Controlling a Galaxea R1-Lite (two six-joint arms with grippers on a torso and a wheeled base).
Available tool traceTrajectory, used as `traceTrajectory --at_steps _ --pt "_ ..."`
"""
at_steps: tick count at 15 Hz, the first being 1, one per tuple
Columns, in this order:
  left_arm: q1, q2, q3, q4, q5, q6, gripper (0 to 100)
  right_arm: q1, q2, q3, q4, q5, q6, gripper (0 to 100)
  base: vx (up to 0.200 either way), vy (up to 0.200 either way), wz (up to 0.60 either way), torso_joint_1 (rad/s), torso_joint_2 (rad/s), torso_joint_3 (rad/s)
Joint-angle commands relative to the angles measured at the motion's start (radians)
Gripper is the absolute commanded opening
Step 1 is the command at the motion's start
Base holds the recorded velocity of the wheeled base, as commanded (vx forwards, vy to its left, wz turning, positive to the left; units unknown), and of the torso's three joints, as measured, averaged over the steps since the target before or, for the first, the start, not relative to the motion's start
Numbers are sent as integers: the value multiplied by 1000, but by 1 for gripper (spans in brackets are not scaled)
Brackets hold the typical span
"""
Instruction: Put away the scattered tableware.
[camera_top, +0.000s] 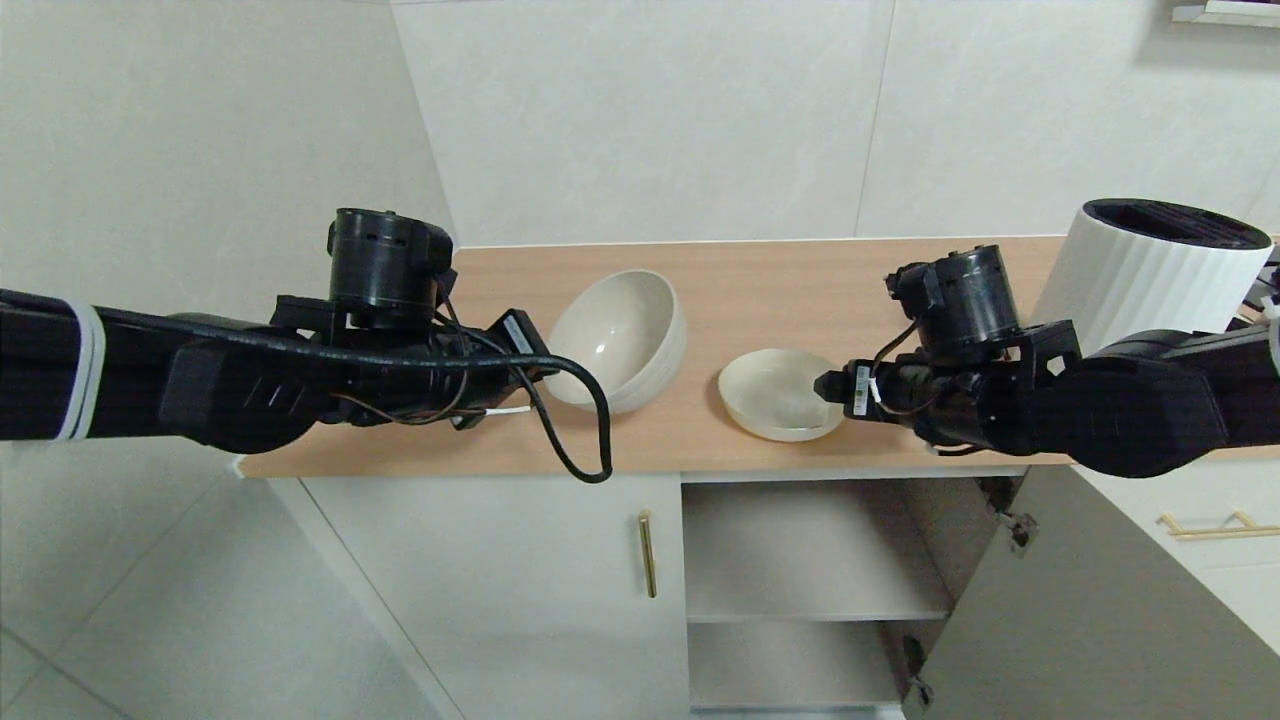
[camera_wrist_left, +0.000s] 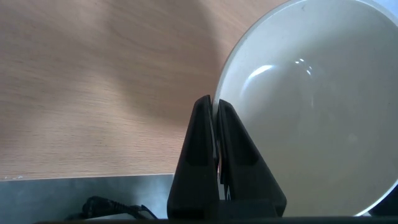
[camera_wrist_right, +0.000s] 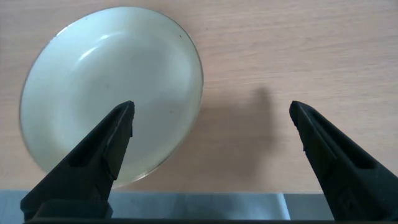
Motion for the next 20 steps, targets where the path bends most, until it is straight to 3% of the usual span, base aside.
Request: traceTrajectory --at_steps 1,10,11,20 --pt "0 -2 0 -1 0 0 0 0 27 -2 -7 -4 0 100 0 0 0 0 0 0" --pt "-5 -2 0 -1 0 0 0 -1 67 -12 -50 -16 -1 100 0 0 0 0 0 0" --pt "-5 -2 0 -1 0 0 0 -1 65 -12 -50 -16 0 0 0 0 0 0 0 0" --pt "-5 -21 3 1 0 -2 0 -1 28 -4 -49 -13 0 0 0 0 0 0 0 0"
